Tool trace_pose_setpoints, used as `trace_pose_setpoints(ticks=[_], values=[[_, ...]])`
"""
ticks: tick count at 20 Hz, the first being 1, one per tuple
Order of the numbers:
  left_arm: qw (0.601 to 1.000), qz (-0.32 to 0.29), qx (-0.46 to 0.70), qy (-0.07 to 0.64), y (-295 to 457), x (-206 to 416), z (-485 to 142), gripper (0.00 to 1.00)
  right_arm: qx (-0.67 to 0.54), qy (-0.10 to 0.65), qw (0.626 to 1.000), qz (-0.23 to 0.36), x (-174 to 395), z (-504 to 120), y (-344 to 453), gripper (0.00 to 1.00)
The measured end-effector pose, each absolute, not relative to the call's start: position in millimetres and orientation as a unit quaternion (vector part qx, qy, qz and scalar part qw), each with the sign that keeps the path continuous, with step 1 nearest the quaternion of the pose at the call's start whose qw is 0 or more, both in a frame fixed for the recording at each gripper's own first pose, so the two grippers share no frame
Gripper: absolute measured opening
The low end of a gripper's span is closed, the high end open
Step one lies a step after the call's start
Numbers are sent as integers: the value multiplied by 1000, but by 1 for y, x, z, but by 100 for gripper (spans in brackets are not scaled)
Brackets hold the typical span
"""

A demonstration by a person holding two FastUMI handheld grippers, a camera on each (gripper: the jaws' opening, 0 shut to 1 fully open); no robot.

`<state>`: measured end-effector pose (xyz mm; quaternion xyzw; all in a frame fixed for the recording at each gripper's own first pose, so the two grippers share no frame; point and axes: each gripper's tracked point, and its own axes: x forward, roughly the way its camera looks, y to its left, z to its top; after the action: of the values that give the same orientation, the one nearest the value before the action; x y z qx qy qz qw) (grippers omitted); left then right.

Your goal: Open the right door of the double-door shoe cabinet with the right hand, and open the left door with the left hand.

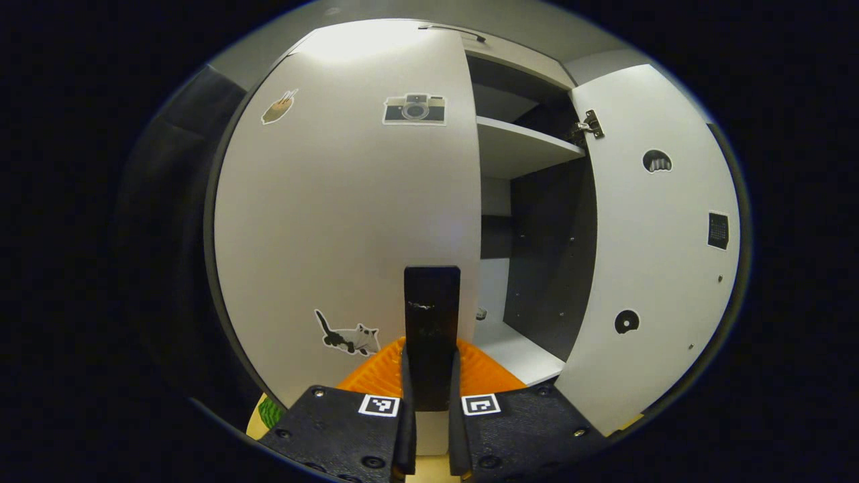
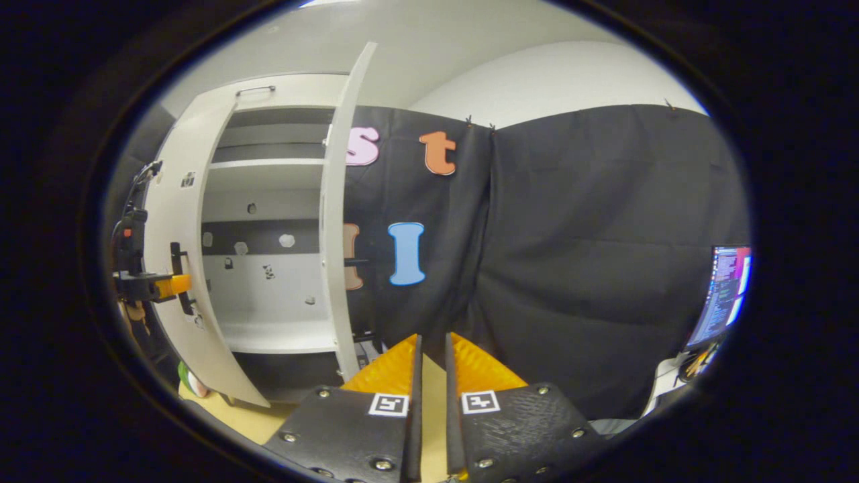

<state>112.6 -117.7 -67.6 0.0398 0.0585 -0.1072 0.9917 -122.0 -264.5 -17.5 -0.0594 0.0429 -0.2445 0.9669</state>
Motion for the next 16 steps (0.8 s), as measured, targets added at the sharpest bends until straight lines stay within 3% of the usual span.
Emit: trace_pose_setpoints(ticks=[16], values=[[990, -119, 11, 71, -86, 51, -62, 17, -77, 43, 986, -138, -75, -15, -179, 15]])
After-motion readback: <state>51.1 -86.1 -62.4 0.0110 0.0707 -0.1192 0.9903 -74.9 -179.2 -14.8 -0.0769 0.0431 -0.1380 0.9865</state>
